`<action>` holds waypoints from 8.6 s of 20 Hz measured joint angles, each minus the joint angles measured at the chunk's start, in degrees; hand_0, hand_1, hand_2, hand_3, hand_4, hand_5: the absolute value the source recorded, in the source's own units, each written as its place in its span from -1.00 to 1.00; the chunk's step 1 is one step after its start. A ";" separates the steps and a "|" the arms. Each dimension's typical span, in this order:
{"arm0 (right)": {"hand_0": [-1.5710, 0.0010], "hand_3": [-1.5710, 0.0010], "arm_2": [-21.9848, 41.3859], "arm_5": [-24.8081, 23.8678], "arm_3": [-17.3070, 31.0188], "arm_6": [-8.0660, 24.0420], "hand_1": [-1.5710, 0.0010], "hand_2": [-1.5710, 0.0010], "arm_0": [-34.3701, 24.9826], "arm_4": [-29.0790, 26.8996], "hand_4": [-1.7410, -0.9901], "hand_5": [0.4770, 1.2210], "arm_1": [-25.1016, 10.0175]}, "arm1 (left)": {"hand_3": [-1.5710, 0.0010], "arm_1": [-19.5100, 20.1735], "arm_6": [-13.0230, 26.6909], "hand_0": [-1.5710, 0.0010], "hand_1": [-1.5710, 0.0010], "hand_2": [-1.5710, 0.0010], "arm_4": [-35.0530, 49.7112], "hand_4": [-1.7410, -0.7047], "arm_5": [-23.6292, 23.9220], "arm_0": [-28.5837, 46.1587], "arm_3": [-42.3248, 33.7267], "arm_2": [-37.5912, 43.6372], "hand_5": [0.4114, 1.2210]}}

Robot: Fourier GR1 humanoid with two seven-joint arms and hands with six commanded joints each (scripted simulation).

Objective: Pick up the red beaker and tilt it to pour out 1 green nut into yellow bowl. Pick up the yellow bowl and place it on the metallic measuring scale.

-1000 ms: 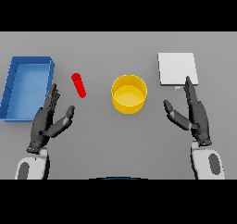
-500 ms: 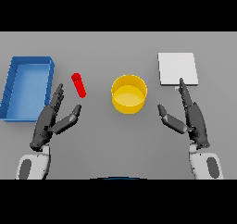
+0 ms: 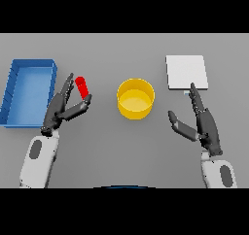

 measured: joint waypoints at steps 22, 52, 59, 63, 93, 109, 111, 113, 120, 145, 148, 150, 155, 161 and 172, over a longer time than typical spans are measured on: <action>1.00 1.00 -1.23 0.24 -1.38 0.82 1.00 1.00 1.18 -1.35 0.34 -0.54 -0.80 | -0.13 -4.66 -12.09 0.04 0.00 -0.08 0.21 -0.57 8.37 -17.88 27.33 7.89 0.45; 1.00 1.00 -0.11 -1.23 -1.22 -0.06 1.00 1.00 0.49 1.91 0.48 -0.51 -0.73 | -1.00 6.11 -2.59 -1.00 -1.00 -1.00 -9.33 -0.99 1.75 -26.64 19.07 -6.36 0.76; 1.00 1.00 -0.25 -0.26 -1.90 1.50 1.00 1.00 0.69 0.75 0.49 -0.48 -0.74 | -1.00 9.29 4.01 -1.00 -1.00 -1.00 -21.98 -1.00 -2.34 -35.00 20.96 -19.38 0.88; 1.00 1.00 0.35 -0.16 -2.01 1.35 1.00 1.00 0.84 1.08 0.46 -0.47 -0.29 | -1.00 11.20 6.07 -1.00 -1.00 -1.00 -29.61 -0.90 -6.53 -38.21 21.60 -27.65 0.95; 1.00 1.00 -0.32 -1.92 -1.84 -0.63 1.00 1.00 1.76 0.58 0.63 -0.73 1.54 | -1.00 8.40 -10.78 -1.00 -1.00 -1.00 -65.42 -0.99 -13.68 -63.15 37.83 -62.17 1.00; 1.00 1.00 0.20 -0.40 -0.29 -2.05 1.00 1.00 0.61 -0.03 0.69 -0.73 1.24 | -0.92 18.49 -7.18 -1.00 -1.00 -1.00 -50.89 -0.99 -15.17 -87.11 59.66 -35.91 1.00; 1.00 1.00 0.31 -0.55 -0.26 -0.86 1.00 1.00 -0.35 -0.23 0.67 -0.72 1.58 | -0.93 22.26 -4.63 -1.00 -1.00 -1.00 -42.54 -0.99 -15.48 -86.20 63.56 -26.78 1.00; 1.00 1.00 0.53 -0.69 -0.28 -1.40 1.00 1.00 -0.39 0.41 0.66 -0.68 1.21 | -0.96 25.76 -4.25 -1.00 -1.00 -1.00 -35.85 -0.99 -13.98 -84.02 66.23 -20.08 1.00; 1.00 1.00 0.77 -0.13 0.58 -1.90 1.00 1.00 -0.87 1.25 0.62 -0.58 -0.10 | -0.99 29.94 4.94 -1.00 -1.00 -1.00 -20.65 -1.00 -0.83 -68.90 68.64 -8.05 1.00; 1.00 1.00 0.39 0.34 1.22 -2.89 1.00 1.00 -0.89 0.16 0.56 -0.48 -0.25 | 0.56 31.65 29.55 0.51 0.55 0.57 6.99 0.67 -2.07 -17.74 12.53 -2.80 -0.43; 1.00 1.00 0.42 -0.03 1.72 -3.58 1.00 1.00 -0.34 1.20 0.56 -0.50 -0.77 | 0.77 32.29 31.54 0.75 0.77 0.78 4.45 0.79 -3.21 -18.99 13.74 -4.89 -0.47; 1.00 1.00 0.61 -0.47 1.54 -3.45 1.00 1.00 -0.57 1.95 0.56 -0.50 -0.88 | 0.86 32.42 31.27 0.84 0.85 0.86 2.85 0.83 -2.39 -18.82 14.24 -5.68 -0.47; 1.00 1.00 2.65 -1.37 0.07 0.98 1.00 1.00 -1.38 6.42 0.74 -0.54 -1.81 | 0.95 31.73 26.87 0.95 0.95 0.95 3.18 0.85 -0.07 -18.69 12.70 -4.86 -0.42; 1.00 1.00 8.12 6.01 3.40 3.27 1.00 1.00 -11.01 16.51 0.62 -0.59 -12.29 | 0.99 29.68 25.08 0.99 0.99 0.99 4.83 0.81 1.08 -17.54 11.14 -4.36 -0.34; 1.00 1.00 23.85 14.89 15.19 -4.64 1.00 1.00 -30.33 34.45 0.57 -0.56 -18.92 | 1.00 30.22 25.55 1.00 1.00 1.00 5.59 0.80 0.16 -17.25 10.64 -3.84 -0.30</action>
